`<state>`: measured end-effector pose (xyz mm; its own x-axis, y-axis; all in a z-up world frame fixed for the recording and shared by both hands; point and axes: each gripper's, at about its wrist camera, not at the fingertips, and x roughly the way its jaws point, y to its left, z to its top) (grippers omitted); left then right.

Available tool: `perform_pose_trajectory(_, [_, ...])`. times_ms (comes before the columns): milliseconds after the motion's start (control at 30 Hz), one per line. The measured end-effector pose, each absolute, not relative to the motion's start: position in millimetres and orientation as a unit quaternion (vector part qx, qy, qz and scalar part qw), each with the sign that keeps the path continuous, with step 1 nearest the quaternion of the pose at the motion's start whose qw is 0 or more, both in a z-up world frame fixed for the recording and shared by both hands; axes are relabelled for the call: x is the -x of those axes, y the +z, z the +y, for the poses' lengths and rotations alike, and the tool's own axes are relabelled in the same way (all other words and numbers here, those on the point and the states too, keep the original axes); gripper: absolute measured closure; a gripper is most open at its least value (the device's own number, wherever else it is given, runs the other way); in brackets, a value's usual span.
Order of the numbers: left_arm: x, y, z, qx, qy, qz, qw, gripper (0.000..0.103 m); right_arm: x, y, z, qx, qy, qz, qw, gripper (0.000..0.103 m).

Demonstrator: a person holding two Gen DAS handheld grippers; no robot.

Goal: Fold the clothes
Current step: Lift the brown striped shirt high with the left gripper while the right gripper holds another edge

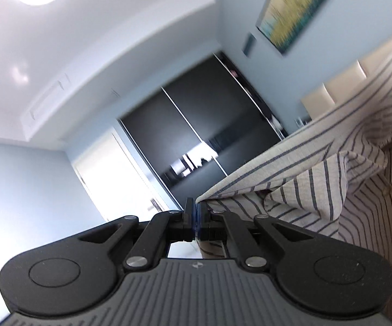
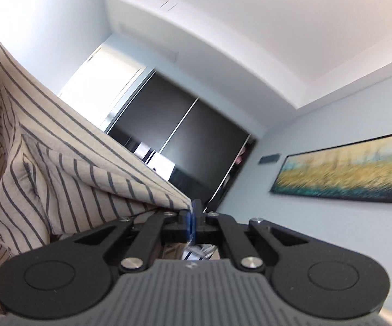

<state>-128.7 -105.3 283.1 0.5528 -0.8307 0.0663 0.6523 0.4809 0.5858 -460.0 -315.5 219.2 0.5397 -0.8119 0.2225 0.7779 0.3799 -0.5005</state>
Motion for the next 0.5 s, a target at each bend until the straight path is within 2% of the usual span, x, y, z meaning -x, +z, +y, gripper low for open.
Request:
perform_pose_trajectory(100, [152.0, 310.4, -74.4, -0.239, -0.439, -0.204, 0.842, 0.103, 477.1, 243.1, -294.9, 0.284, -0.489, 0.005, 0.825, 0.102])
perform_pose_trajectory(300, [186.2, 323.4, -48.3, -0.248, -0.439, -0.241, 0.829, 0.103, 517.6, 265.1, -267.0, 0.294, -0.513, -0.029, 0.806, 0.102])
perform_pose_trajectory(500, [195.6, 348.7, -42.3, -0.203, -0.448, -0.274, 0.826, 0.103, 555.4, 288.5, -221.7, 0.307, -0.547, -0.113, 0.771, 0.102])
